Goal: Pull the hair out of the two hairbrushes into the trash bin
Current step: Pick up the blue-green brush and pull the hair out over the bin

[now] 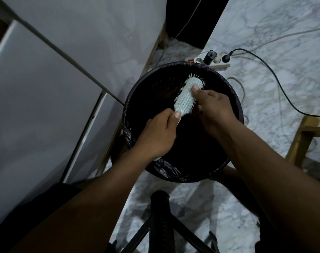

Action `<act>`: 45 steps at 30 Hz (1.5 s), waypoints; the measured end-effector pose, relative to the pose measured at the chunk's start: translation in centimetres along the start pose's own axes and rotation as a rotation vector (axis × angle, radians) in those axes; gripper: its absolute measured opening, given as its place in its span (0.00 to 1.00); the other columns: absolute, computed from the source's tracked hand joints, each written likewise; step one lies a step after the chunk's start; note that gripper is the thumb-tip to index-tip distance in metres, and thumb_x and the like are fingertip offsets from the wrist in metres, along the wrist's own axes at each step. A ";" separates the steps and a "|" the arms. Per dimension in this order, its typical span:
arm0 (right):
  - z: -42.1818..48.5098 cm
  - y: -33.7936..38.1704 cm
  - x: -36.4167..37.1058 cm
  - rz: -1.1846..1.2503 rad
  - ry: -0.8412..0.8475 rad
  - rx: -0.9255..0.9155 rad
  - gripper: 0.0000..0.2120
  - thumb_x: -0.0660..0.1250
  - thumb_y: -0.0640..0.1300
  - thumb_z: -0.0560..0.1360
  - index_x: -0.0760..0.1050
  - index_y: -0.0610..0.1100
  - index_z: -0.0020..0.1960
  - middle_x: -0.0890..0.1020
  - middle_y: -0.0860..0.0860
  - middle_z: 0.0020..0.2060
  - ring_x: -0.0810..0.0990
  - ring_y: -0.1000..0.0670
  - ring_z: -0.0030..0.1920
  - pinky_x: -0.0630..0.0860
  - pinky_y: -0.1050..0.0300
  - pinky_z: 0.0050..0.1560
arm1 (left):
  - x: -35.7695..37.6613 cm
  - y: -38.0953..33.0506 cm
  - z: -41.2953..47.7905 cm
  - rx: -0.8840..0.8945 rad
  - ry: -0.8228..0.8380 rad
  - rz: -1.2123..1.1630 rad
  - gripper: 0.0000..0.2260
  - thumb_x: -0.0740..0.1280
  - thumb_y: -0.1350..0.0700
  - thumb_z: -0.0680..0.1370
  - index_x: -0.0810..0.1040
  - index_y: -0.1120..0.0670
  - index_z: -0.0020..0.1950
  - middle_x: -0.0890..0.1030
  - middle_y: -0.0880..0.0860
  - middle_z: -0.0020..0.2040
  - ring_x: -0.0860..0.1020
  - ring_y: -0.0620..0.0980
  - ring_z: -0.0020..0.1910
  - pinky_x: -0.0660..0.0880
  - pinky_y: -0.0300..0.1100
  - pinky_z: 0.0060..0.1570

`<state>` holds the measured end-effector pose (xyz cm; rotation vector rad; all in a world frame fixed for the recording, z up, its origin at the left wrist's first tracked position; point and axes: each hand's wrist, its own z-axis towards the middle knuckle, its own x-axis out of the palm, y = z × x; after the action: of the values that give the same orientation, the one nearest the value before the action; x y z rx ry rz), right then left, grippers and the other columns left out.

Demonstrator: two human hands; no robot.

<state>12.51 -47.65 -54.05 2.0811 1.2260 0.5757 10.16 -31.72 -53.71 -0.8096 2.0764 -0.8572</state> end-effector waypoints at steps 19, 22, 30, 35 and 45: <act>2.0 -0.3 -2.0 0.103 -0.093 0.118 0.09 0.69 0.47 0.79 0.77 0.44 0.42 0.83 0.50 0.36 0.81 0.53 0.34 0.78 0.56 0.38 | -0.6 -0.1 -0.4 -0.016 0.067 0.130 0.19 0.56 0.44 0.85 0.75 0.56 0.45 0.80 0.56 0.34 0.76 0.50 0.29 0.76 0.52 0.36; 2.2 0.0 -2.1 0.256 -0.047 0.322 0.13 0.62 0.51 0.82 0.74 0.44 0.43 0.83 0.48 0.45 0.83 0.49 0.45 0.79 0.52 0.45 | -0.7 0.2 -0.2 -0.050 0.060 0.127 0.19 0.56 0.44 0.85 0.76 0.56 0.45 0.80 0.55 0.34 0.75 0.49 0.27 0.77 0.53 0.36; 1.7 -2.0 -0.8 -0.332 0.002 -0.149 0.13 0.79 0.41 0.69 0.81 0.40 0.51 0.86 0.46 0.44 0.86 0.49 0.43 0.83 0.55 0.46 | -0.6 0.6 -0.2 -0.097 0.079 0.144 0.18 0.55 0.44 0.85 0.74 0.52 0.42 0.80 0.54 0.35 0.78 0.51 0.31 0.77 0.50 0.38; 2.0 -1.3 -1.7 -0.041 -0.150 -0.017 0.09 0.72 0.45 0.77 0.79 0.41 0.42 0.83 0.48 0.34 0.81 0.56 0.27 0.78 0.62 0.31 | -0.4 0.3 -0.3 -0.079 0.090 0.136 0.18 0.56 0.43 0.85 0.74 0.51 0.41 0.79 0.52 0.33 0.75 0.48 0.27 0.77 0.49 0.35; 0.6 -2.5 1.1 -0.036 -0.051 0.147 0.13 0.75 0.41 0.74 0.79 0.30 0.47 0.82 0.41 0.35 0.80 0.49 0.29 0.80 0.58 0.31 | 0.0 1.1 -0.2 -0.102 -0.029 0.272 0.15 0.53 0.43 0.85 0.69 0.48 0.43 0.76 0.48 0.36 0.74 0.47 0.34 0.62 0.44 0.30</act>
<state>11.88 -46.00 -56.25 2.1761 1.3081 0.4242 9.69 -31.00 -54.50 -0.5701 2.1564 -0.5919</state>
